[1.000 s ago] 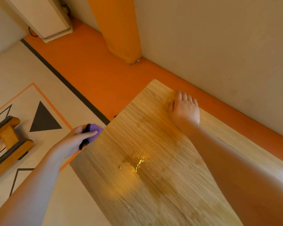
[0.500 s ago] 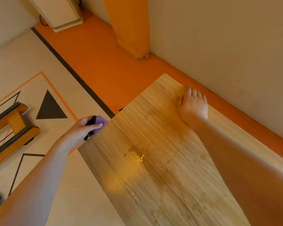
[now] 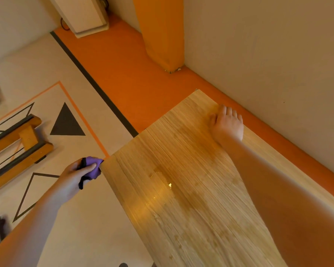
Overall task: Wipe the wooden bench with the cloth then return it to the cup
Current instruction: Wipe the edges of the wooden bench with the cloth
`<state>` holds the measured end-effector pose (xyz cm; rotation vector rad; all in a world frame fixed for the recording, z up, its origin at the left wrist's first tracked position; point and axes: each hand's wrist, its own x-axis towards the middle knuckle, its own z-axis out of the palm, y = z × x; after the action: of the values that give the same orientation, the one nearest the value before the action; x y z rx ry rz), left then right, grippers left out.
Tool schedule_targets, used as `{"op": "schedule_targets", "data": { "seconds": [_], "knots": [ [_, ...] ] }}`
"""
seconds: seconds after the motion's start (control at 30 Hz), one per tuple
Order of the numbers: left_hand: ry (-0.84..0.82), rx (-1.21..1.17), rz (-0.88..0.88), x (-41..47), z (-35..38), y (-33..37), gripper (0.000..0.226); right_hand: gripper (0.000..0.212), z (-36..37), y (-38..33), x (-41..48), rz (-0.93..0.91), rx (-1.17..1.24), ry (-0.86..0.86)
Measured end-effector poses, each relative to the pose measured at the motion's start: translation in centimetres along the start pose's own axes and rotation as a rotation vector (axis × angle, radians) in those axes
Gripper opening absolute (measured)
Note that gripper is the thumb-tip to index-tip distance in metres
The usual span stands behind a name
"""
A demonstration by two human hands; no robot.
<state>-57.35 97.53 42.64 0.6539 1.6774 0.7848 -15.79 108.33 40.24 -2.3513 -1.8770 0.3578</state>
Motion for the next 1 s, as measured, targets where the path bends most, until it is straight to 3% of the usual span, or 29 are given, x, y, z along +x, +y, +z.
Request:
{"op": "schedule_targets", "data": {
  "seconds": [0.13,0.3,0.37,0.53,0.63,0.7,0.83,1.0],
  "knots": [
    [0.163,-0.275,-0.008,-1.5,1.2,-3.1,0.013,0.054,-0.3,0.1,0.0,-0.012,0.024,-0.023],
    [0.167,-0.368,0.016,-3.5,4.1,-5.9,0.021,0.053,-1.0,0.3,0.2,-0.003,0.079,-0.068],
    [0.154,-0.395,0.04,-4.4,5.0,-6.7,0.024,0.053,-1.1,0.3,0.2,0.001,0.092,-0.073],
    [0.238,-0.421,-0.015,-6.8,7.0,-9.3,0.009,0.052,-0.8,0.7,0.5,0.007,0.087,-0.054],
    [0.25,-0.383,0.033,-6.3,6.7,-8.0,0.011,0.052,-0.3,0.6,0.6,-0.007,0.081,-0.028],
    [0.349,-0.378,0.054,-4.7,6.1,-6.1,0.002,0.052,-0.1,0.5,0.6,0.0,0.074,-0.041],
    [0.43,-0.449,0.059,-2.7,5.8,-3.4,0.013,0.051,0.0,0.7,0.9,-0.017,0.064,-0.021],
    [0.402,-0.439,0.028,-6.4,7.7,-6.5,0.009,0.052,-0.2,0.7,0.7,-0.017,0.077,-0.019]
  ]
}}
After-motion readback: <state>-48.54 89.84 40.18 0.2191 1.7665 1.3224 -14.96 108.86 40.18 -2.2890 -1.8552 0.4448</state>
